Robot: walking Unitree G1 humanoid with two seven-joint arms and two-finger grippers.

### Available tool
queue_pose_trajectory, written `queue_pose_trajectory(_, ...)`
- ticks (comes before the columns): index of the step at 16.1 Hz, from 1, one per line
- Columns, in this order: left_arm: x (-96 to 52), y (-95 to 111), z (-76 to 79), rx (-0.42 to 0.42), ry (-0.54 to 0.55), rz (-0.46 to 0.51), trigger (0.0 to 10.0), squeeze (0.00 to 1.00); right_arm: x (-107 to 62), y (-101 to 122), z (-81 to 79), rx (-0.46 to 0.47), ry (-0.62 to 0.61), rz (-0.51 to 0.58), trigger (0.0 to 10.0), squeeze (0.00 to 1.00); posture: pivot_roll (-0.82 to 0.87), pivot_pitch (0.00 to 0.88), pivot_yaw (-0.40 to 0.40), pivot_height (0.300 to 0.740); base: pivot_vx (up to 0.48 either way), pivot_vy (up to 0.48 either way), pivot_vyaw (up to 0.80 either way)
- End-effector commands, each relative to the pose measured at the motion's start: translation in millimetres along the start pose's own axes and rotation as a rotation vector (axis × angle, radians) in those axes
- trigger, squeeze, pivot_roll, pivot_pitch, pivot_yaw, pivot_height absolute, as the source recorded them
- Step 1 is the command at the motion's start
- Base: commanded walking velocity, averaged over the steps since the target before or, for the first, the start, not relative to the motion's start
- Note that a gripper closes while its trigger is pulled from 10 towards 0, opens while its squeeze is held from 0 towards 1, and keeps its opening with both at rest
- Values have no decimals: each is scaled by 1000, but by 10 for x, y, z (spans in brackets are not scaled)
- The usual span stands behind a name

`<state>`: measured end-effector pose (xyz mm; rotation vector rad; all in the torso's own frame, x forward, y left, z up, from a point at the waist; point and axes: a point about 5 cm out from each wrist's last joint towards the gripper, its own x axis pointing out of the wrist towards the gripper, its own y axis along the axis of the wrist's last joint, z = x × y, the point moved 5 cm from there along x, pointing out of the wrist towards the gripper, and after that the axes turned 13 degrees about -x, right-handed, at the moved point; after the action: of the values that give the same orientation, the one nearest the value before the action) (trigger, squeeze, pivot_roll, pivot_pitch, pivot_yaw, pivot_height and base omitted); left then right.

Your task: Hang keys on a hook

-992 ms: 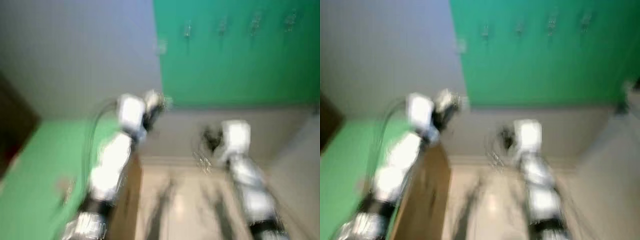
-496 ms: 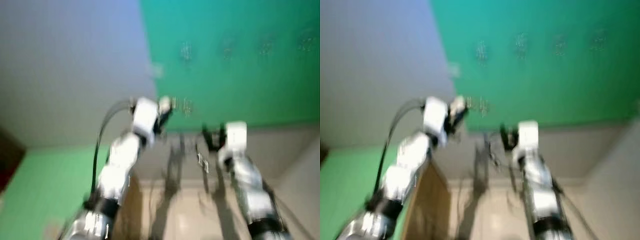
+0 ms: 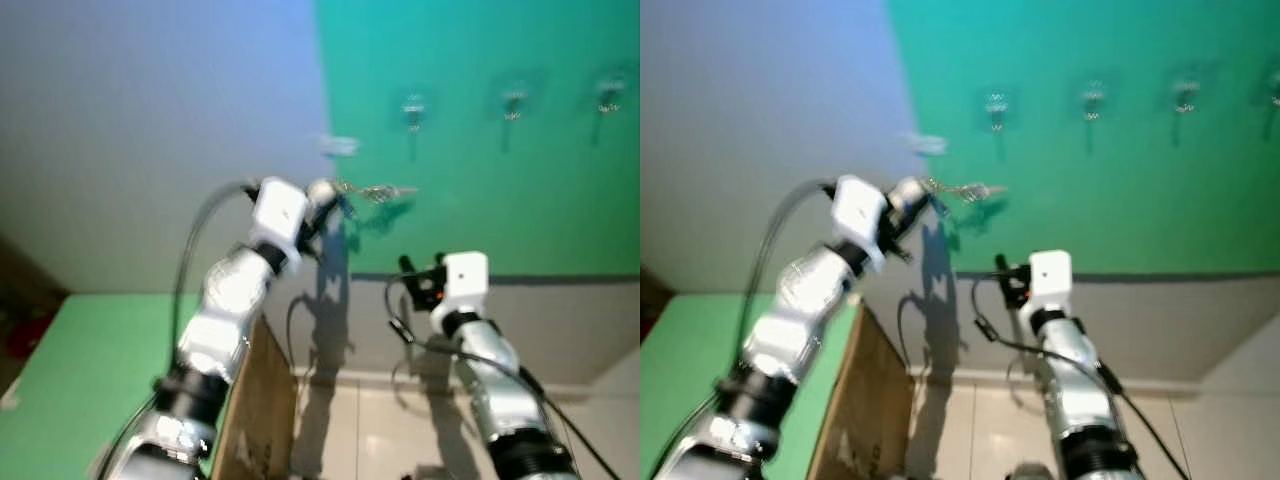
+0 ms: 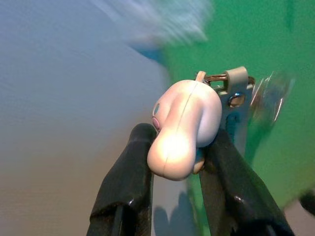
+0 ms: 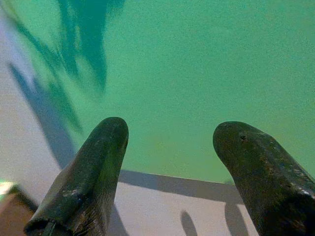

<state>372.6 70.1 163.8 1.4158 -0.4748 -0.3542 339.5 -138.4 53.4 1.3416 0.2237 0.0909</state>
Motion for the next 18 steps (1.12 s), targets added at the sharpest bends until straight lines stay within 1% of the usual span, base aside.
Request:
queue_pose_trajectory(1, 44, 186, 8, -12, -21, 32, 0, 0, -9, 3, -44, -7, 15, 6, 10000, 0, -236, 10, 156, 740, 0, 0, 0)
queue_pose_trajectory(3, 192, 607, 68, -13, -94, 78, 0, 0, -6, 0, -62, 0, 17, 6, 10000, 0, -238, 12, 166, 740, 0, 0, 0)
queue_pose_trajectory(4, 208, 644, 76, -17, -102, 80, 0, 0, -6, -1, -65, 1, 17, 6, 10000, 0, -238, 12, 166, 740, 0, 0, 0)
queue_pose_trajectory(5, 276, 701, 188, -1, -176, 63, 0, 0, -10, -9, -86, 6, 18, 5, 10000, 0, -241, 10, 174, 740, 0, 0, 0)
queue_pose_trajectory(6, 292, 703, 206, -1, -191, 53, 0, 0, -10, -11, -92, 7, 19, 5, 10000, 0, -244, 10, 176, 740, 0, 0, 0)
queue_pose_trajectory(9, 416, 633, 244, -29, -236, -17, 0, 0, -9, -9, -91, 8, 16, 6, 10000, 0, -257, 9, 179, 740, 0, 0, 0)
queue_pose_trajectory(14, 527, 688, 370, -18, -292, -23, 0, 0, -5, 1, -72, 5, 13, 9, 10000, 0, -264, 5, 181, 740, 0, 0, 0)
queue_pose_trajectory(16, 562, 744, 402, 14, -314, -14, 0, 0, 11, 11, -87, 7, 13, 11, 10000, 0, -270, 0, 188, 740, 0, 0, 0)
queue_pose_trajectory(18, 577, 764, 422, 29, -320, -14, 0, 0, 13, 8, -91, 7, 13, 11, 10000, 0, -273, 0, 191, 740, 0, 0, 0)
